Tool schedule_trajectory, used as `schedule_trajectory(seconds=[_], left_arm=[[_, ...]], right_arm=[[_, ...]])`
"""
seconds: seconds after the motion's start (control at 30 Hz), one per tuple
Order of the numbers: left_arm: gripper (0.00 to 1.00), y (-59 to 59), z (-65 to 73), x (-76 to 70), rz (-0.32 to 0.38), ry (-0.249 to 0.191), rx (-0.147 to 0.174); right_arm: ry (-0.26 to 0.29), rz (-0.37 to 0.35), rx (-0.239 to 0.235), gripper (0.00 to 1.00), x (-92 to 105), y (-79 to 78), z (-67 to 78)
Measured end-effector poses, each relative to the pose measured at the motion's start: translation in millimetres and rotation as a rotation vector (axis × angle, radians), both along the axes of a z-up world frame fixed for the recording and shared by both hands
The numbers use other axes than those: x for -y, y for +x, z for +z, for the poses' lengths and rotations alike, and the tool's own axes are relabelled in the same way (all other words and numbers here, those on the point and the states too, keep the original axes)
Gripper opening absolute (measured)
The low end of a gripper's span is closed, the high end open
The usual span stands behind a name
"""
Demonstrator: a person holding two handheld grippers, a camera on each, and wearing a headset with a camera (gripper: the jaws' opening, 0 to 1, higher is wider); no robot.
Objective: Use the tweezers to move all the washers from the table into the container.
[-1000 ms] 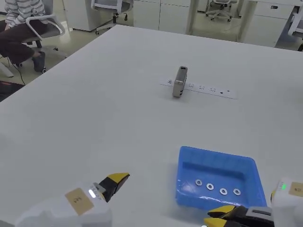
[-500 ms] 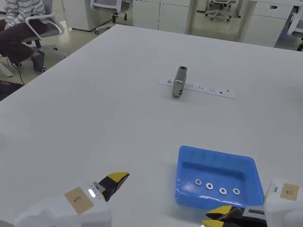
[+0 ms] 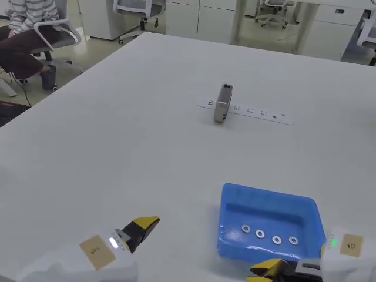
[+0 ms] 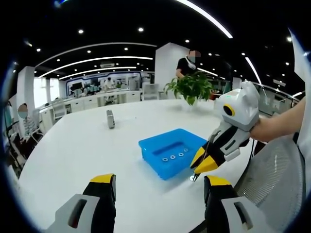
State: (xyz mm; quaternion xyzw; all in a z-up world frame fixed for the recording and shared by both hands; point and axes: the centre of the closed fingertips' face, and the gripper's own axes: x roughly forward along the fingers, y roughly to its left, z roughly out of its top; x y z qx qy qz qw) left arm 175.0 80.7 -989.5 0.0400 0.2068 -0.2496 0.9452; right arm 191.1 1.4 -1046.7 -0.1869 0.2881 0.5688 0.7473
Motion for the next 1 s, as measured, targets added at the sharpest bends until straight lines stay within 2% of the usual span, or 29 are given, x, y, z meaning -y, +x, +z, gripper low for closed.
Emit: schedule_trajectory(seconds=[0.2,0.67,1.0], left_arm=[[0.75,-0.8,-1.1,1.3,-0.007,0.002,-0.006],[0.75,-1.2,-1.6,1.0,-0.006,0.009,-0.011],[0.75,-2.0,-2.9,2.2,-0.015,0.014,-0.016]], right_arm=[[0.012,-0.020,-0.004,0.03,0.9,-0.8,1.0],[0.013,-0.016,-0.008,0.03,-3.0,-0.1,2.0],[0.037,-0.035,-0.011,0.03,-1.3,0.7,1.3]])
